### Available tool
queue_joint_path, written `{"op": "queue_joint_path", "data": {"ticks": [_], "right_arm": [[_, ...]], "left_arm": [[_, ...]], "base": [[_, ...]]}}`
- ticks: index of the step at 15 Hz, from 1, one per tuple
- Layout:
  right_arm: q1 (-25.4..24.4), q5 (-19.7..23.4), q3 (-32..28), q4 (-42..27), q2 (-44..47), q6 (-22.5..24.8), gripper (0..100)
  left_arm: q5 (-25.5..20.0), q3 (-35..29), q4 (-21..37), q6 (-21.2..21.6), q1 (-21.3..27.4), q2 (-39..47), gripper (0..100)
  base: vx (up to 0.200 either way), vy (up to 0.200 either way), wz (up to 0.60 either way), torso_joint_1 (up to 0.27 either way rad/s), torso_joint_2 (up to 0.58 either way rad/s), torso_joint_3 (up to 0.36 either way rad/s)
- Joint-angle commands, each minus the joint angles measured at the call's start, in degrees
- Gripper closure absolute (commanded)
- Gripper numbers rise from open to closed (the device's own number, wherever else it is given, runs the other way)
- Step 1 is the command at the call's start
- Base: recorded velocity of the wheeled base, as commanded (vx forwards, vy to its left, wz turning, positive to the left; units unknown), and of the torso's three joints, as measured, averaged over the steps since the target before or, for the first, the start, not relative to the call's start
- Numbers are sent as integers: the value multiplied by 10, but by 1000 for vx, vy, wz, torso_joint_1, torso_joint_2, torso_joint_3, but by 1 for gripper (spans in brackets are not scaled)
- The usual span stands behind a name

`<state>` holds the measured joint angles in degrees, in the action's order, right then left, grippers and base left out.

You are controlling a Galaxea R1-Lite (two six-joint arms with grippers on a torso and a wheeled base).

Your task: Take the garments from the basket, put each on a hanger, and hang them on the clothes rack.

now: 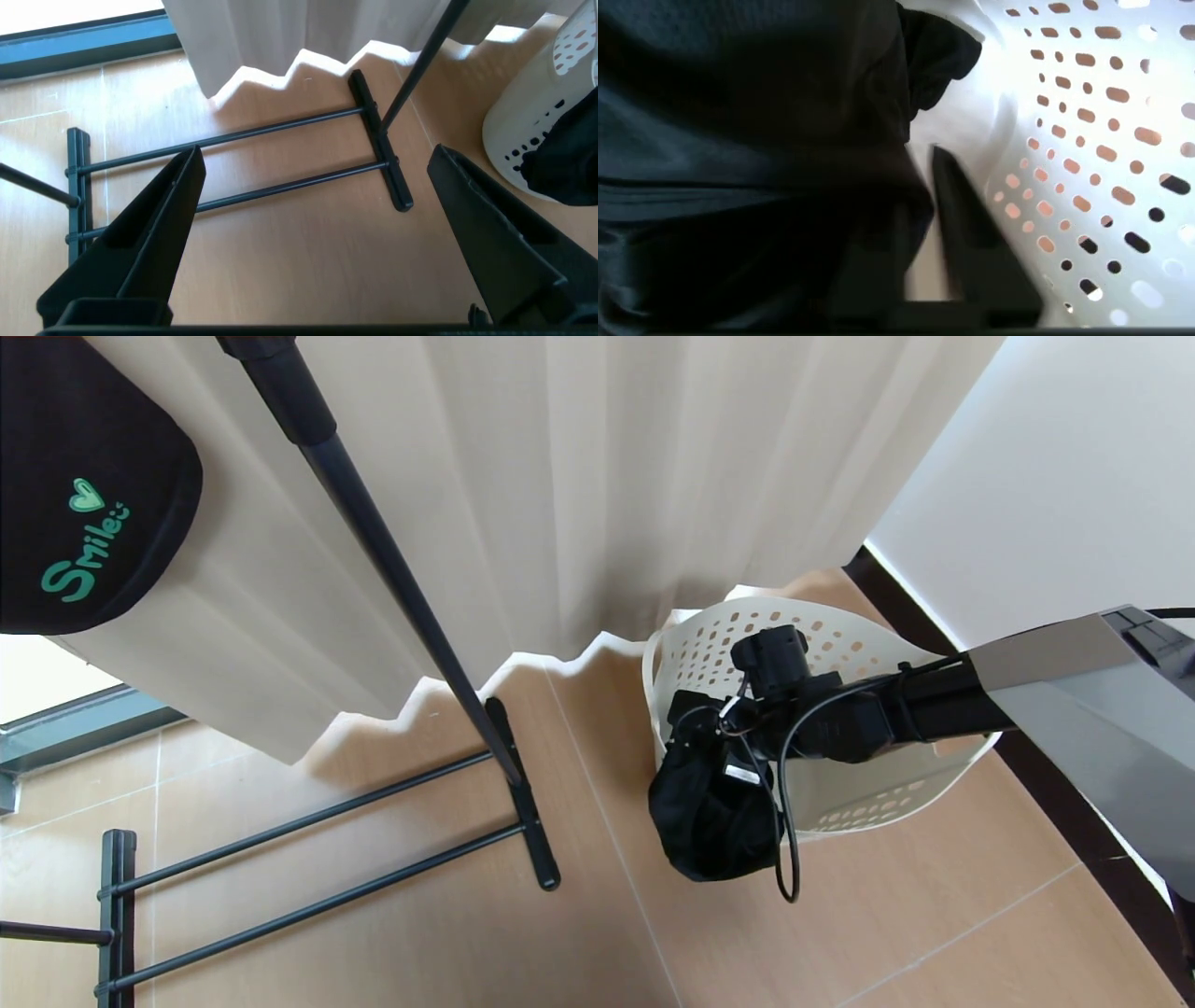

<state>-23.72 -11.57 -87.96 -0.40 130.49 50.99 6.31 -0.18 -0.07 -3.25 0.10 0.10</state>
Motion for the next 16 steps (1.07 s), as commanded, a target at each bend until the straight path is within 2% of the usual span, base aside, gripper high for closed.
{"op": "queue_joint_path", "data": {"ticks": [1,3,7,10,11,12,16], "right_arm": [[-1,-3,21,0,-40,-29,100],[-8,-5,50,0,-82,-63,100],[-43,-12,177,-19,-288,-213,100],[-90,-16,280,-21,-414,-302,100],[-116,-16,335,-14,-461,-353,100],[-129,-16,365,-13,-493,-383,100],[-140,-12,423,-1,-549,-413,100]], "left_arm": [[0,0,0,0,0,0,0],[0,0,0,0,0,0,0],[0,0,0,0,0,0,0],[0,0,0,0,0,0,0],[0,0,0,0,0,0,0],[0,0,0,0,0,0,0],[0,0,0,-1,0,0,0]], "base": [[0,0,0,0,0,0],[0,0,0,0,0,0],[0,0,0,0,0,0],[0,0,0,0,0,0],[0,0,0,0,0,0],[0,0,0,0,0,0],[0,0,0,0,0,0]]}}
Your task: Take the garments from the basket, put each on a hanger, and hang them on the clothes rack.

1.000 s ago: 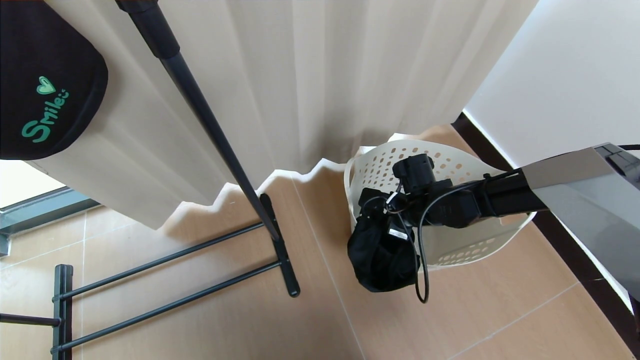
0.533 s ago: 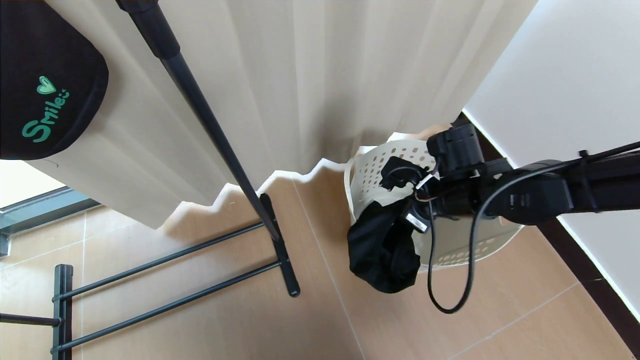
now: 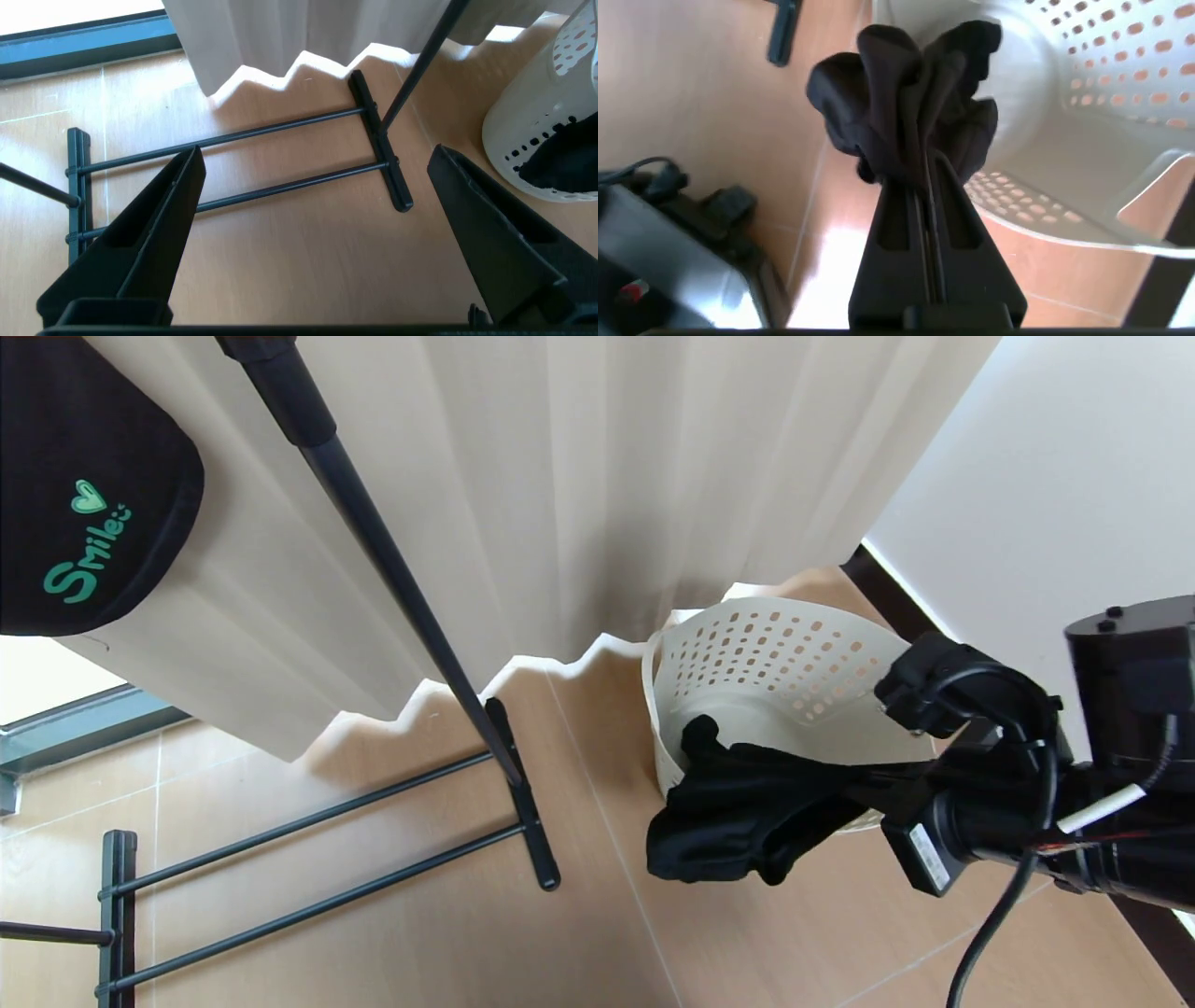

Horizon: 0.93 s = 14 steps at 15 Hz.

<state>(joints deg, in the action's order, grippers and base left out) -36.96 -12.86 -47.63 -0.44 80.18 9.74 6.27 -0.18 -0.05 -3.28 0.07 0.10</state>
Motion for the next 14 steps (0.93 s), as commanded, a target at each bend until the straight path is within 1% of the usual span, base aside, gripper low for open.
{"op": "queue_joint_path", "data": {"ticks": [1,2,3,12,14], "right_arm": [[-11,-2,37,33,-47,-9,100],[-11,-2,41,51,-49,-7,100],[-11,-1,42,54,-49,-6,100],[-11,-1,45,56,-42,-7,100],[-11,-1,45,56,-42,-7,100]], "left_arm": [[1,0,0,-1,0,0,0],[2,0,0,-1,-1,0,0],[2,0,0,-2,-1,0,0],[1,0,0,-1,-1,0,0],[1,0,0,-1,0,0,0]], "base": [[0,0,0,0,0,0],[0,0,0,0,0,0],[0,0,0,0,0,0],[0,0,0,0,0,0],[0,0,0,0,2,95]]}}
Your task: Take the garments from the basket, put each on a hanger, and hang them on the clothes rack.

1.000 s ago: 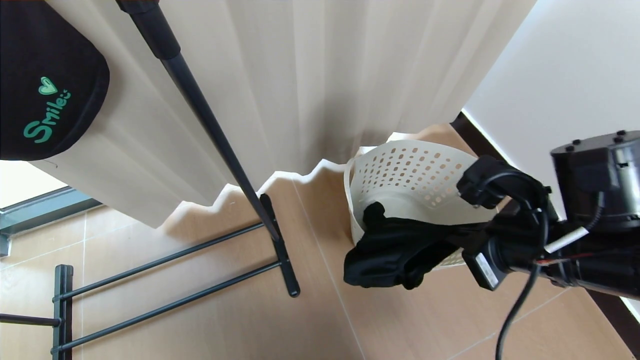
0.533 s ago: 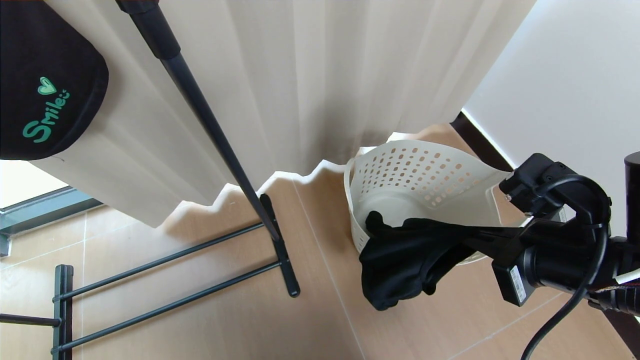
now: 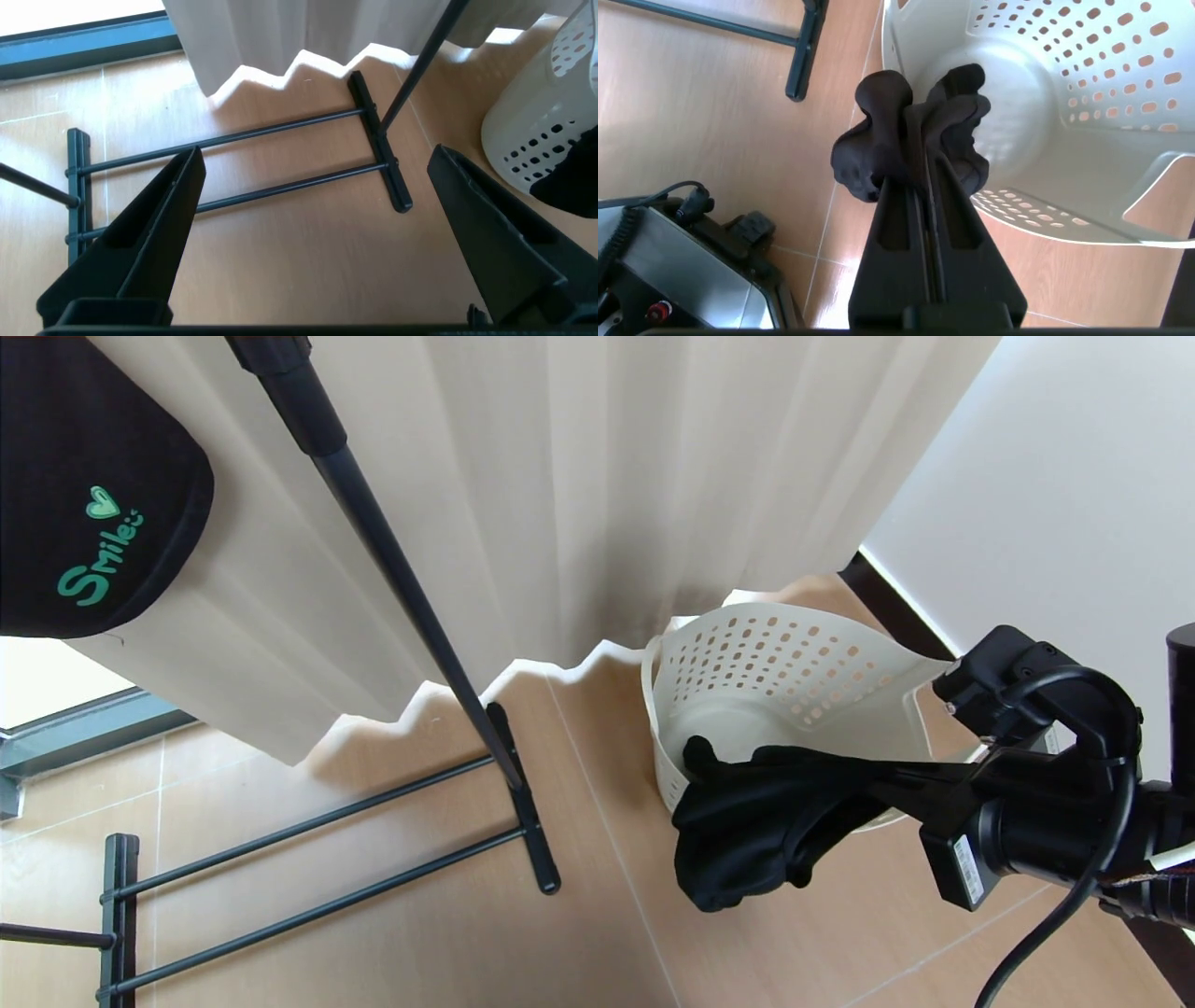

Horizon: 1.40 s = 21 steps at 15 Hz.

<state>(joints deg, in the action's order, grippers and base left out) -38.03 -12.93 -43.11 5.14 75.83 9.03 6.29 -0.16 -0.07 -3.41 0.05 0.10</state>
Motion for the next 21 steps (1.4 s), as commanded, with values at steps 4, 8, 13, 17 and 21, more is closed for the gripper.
{"op": "queue_joint_path", "data": {"ticks": [4,8,13,17,21], "right_arm": [[0,1,2,0,2,0,100],[1,1,2,0,2,0,100],[2,0,3,0,4,0,100],[2,0,4,1,9,0,100],[2,0,6,0,9,0,100]], "left_arm": [[0,0,0,1,0,0,0],[-1,0,0,1,0,0,0],[-1,0,0,1,0,0,0],[-1,0,0,1,0,0,0],[-1,0,0,1,0,0,0]], "base": [[0,0,0,1,2,178],[0,0,0,2,1,203],[0,0,0,0,3,200],[0,0,0,1,1,199],[0,0,0,2,1,201]]}}
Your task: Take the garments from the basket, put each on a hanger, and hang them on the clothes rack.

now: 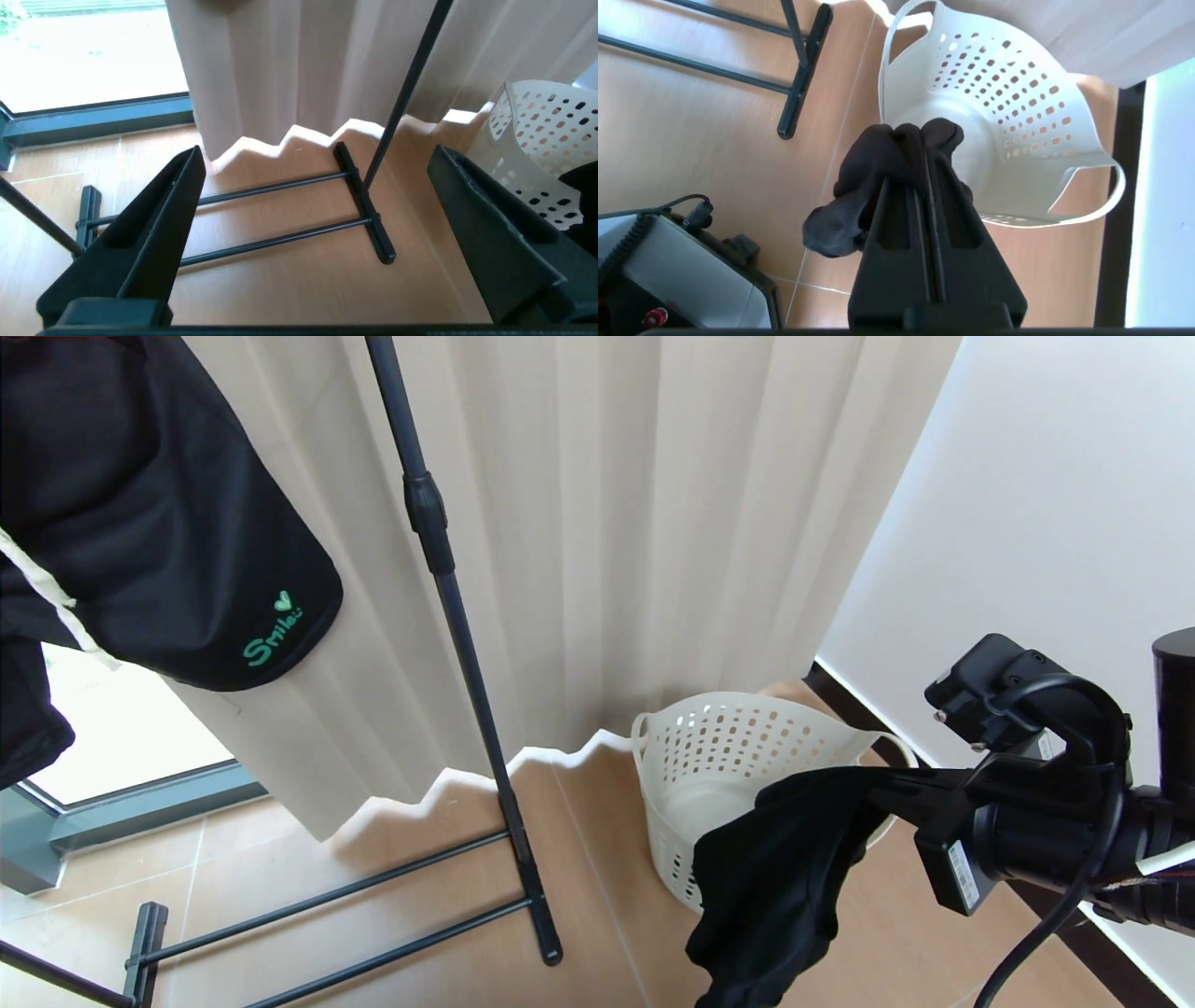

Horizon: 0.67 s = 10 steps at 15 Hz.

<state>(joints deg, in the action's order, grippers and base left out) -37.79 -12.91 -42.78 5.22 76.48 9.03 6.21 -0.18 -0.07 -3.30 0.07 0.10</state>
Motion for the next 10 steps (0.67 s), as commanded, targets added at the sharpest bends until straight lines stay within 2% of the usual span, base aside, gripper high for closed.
{"op": "queue_joint_path", "data": {"ticks": [1,7,10], "right_arm": [[1,0,7,1,2,0,100],[2,1,5,1,8,-1,100],[2,1,2,1,9,-1,100]], "left_arm": [[0,0,0,-1,0,0,0],[0,0,0,-1,0,0,0],[0,0,0,0,0,0,0]], "base": [[0,0,0,-2,2,198],[0,0,0,1,3,206],[0,0,0,9,-277,-56]]}}
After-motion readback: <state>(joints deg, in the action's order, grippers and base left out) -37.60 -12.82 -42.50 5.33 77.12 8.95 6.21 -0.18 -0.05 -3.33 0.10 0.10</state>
